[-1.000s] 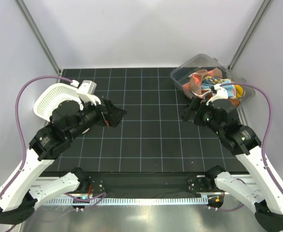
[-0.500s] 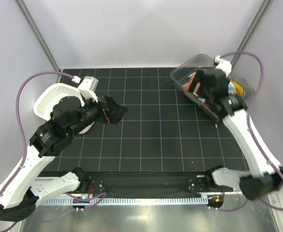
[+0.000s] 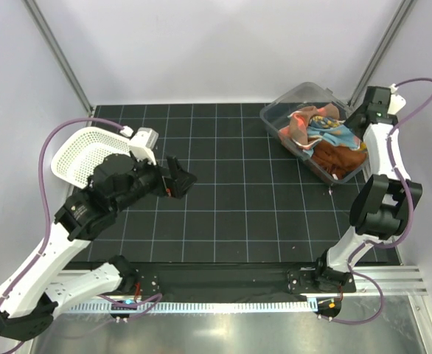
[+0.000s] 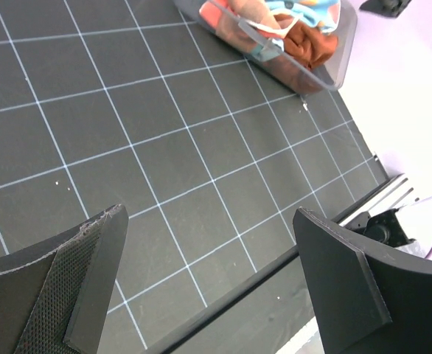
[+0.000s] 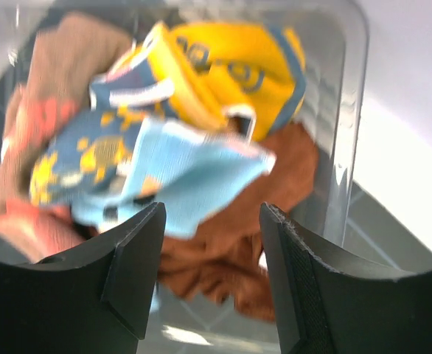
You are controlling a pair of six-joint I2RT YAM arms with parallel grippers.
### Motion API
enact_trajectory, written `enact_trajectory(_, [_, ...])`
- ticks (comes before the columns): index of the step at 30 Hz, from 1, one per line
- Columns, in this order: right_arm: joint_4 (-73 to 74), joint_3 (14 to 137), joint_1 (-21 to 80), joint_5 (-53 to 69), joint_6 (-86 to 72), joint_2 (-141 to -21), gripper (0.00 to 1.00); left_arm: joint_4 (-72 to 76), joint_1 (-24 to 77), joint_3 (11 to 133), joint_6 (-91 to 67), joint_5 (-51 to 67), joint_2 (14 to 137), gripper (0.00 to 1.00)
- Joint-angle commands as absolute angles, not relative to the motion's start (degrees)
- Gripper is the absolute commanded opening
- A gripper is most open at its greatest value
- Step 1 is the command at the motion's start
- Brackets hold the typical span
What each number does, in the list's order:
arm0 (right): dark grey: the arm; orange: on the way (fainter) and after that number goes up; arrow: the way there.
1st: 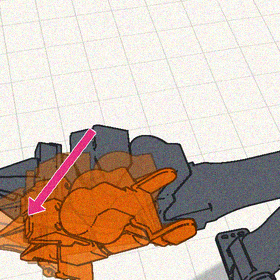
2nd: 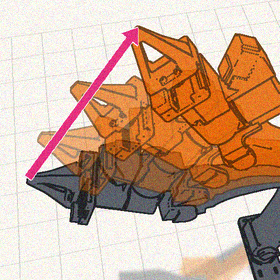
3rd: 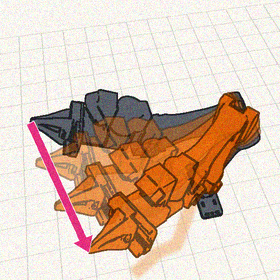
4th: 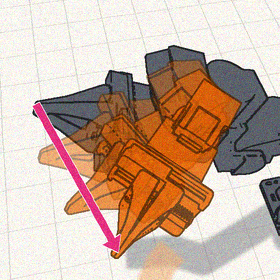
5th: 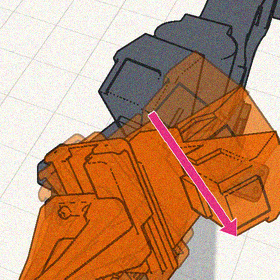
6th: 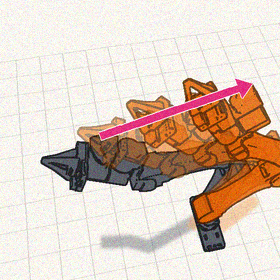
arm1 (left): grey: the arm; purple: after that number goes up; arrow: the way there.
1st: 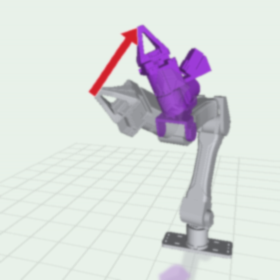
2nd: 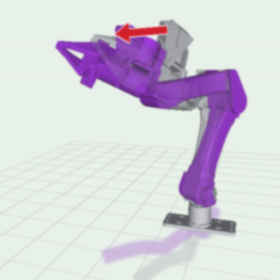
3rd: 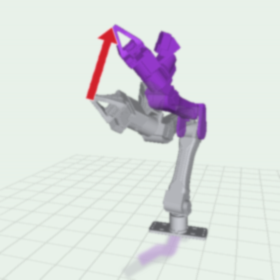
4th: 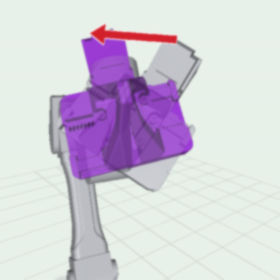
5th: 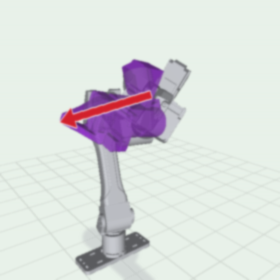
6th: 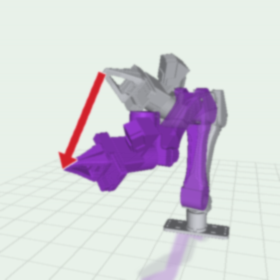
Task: Fold and stack the towels
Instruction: Grab crumpled towel, then move the towel to the center of the board
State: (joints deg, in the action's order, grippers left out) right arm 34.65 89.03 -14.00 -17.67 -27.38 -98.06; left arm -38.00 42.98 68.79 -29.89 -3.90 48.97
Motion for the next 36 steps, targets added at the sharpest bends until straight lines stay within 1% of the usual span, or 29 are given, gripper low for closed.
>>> enact_trajectory(1, [28.74, 92.90, -15.99, -13.36, -27.95, -98.96, 0.63, -35.33, 42.89, 68.64, -30.15, -2.64, 49.74, 1.00])
enact_trajectory(4, [27.43, 94.30, -16.87, -11.61, -27.69, -102.74, 0.70, -34.63, 42.80, 67.94, -29.97, -2.72, 50.71, 0.99])
enact_trajectory(5, [26.99, 95.26, -17.05, -10.91, -27.60, -103.88, 0.71, -34.45, 42.89, 67.77, -29.97, -2.81, 51.06, 1.00])
enact_trajectory(9, [24.87, 97.12, -17.93, -5.21, -27.86, -107.66, 0.72, -33.23, 42.89, 67.24, -30.06, -2.29, 52.11, 0.99])
enact_trajectory(11, [25.66, 97.99, -18.02, -4.83, -28.82, -109.33, 0.71, -33.13, 42.89, 67.24, -29.97, -2.20, 52.47, 1.00])
enact_trajectory(12, [25.66, 97.91, -18.02, -4.66, -29.18, -109.60, 0.71, -32.96, 42.89, 67.32, -29.80, -2.28, 52.91, 1.00])
enact_trajectory(13, [25.75, 97.56, -18.02, -4.66, -29.44, -109.86, 0.68, -33.05, 42.89, 67.32, -29.62, -2.37, 53.00, 1.00])
enact_trajectory(14, [25.84, 97.56, -18.02, -4.83, -29.70, -109.95, 0.62, -33.05, 42.89, 67.41, -29.62, -2.55, 53.17, 1.00])
enact_trajectory(15, [26.19, 97.56, -18.02, -5.09, -29.71, -109.95, 0.48, -33.05, 42.80, 67.59, -29.45, -2.55, 53.26, 1.00])
enact_trajectory(17, [28.29, 99.39, -18.02, -6.50, -29.18, -109.43, 0.31, -33.05, 42.89, 67.94, -29.36, -2.29, 53.35, 1.00])
enact_trajectory(18, [29.43, 100.54, -18.02, -6.94, -28.57, -109.08, 0.12, -33.31, 42.89, 68.46, -29.36, -2.20, 53.35, 1.00])
enact_trajectory(19, [30.66, 103.24, -18.02, -7.20, -28.39, -108.55, 0.01, -33.48, 42.89, 68.55, -29.44, -2.11, 53.18, 0.99])
enact_trajectory(23, [36.20, 109.76, -17.23, -5.80, -27.25, -103.82, 0.01, -33.66, 42.89, 68.82, -29.88, -2.29, 52.73, 1.00])
enact_trajectory(28, [37.79, 116.26, -16.17, -0.80, -26.54, -96.69, 0.01, -33.40, 42.89, 69.78, -29.18, -3.24, 52.30, 1.00])
enact_trajectory(29, [37.79, 117.24, -16.08, 3.99, -27.07, -95.46, 0.01, -34.44, 42.89, 70.57, -28.48, -5.43, 52.56, 1.00])
enact_trajectory(31, [37.27, 119.52, -15.82, 9.47, -29.25, -91.95, 0.01, -35.76, 42.89, 73.54, -27.86, -8.42, 53.17, 1.00])
enact_trajectory(32, [35.61, 119.44, -15.65, 14.97, -30.75, -90.63, 0.01, -37.08, 42.89, 74.43, -27.17, -10.87, 54.04, 1.00])
enact_trajectory(34, [33.50, 118.31, -14.60, 19.93, -35.30, -86.42, 0.01, -38.23, 42.80, 76.54, -26.63, -12.74, 54.84, 1.00])
enact_trajectory(36, [30.68, 115.85, -11.35, 24.85, -37.78, -82.99, 0.01, -38.67, 42.63, 78.39, -25.93, -13.10, 55.80, 1.00])
